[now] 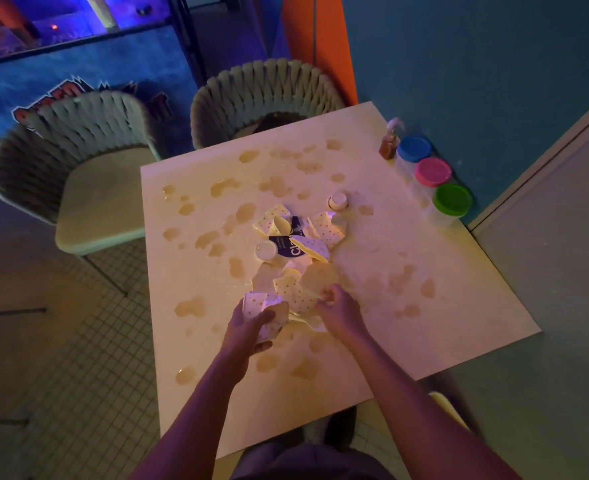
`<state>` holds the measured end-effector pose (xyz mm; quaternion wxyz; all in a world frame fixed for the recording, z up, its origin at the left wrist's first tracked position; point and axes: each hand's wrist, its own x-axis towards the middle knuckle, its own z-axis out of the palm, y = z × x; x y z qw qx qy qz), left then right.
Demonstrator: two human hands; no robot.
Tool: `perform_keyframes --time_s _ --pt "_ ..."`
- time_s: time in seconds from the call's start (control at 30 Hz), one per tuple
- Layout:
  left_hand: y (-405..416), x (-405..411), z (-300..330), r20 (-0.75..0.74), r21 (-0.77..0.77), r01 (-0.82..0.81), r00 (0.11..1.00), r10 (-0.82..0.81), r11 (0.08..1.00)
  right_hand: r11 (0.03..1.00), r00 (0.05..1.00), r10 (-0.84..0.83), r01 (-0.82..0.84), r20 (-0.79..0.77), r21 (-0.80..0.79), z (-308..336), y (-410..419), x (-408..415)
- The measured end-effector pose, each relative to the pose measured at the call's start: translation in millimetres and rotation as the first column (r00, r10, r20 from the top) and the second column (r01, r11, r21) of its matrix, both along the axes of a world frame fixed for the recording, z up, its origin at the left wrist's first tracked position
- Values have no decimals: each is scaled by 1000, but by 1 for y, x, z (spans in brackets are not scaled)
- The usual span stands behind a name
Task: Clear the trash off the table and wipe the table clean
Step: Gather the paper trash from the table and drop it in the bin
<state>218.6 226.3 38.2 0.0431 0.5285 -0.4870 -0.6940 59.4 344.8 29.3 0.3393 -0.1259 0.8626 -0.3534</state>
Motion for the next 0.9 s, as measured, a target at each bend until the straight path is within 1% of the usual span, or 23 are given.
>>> perform_keyframes --time_s 0.1,0.3,0.37,0.43,0.57,0.67,0.8,0.9 --pt "-15 6 -4 7 16 1 1000 -1 1000 997 999 -18 22 -50 70 -5 -14 -23" --pt "-33 10 -7 8 24 19 1000 -20 1000 955 984 171 -153 -50 254 -18 -35 -49" --pt "-37 9 -7 4 15 36 999 -36 999 937 976 208 -182 -58 299 -22 -40 -49" --pt "-43 6 -9 -2 5 53 999 -53 999 933 977 200 -164 -80 320 -26 -46 -49" --pt "-52 0 -9 -25 -23 95 995 -95 995 971 992 69 -42 -109 233 -29 -54 -51" --pt "-55 -3 -9 -34 -16 101 994 -102 995 992 997 -2 13 -81 126 -27 -54 -56" --pt "-56 -5 -12 -32 2 96 995 -96 995 996 993 -80 77 90 40 -25 -51 -60" --pt "-55 -5 -13 -42 4 85 996 -85 996 998 969 -53 57 243 -9 -24 -48 -56"
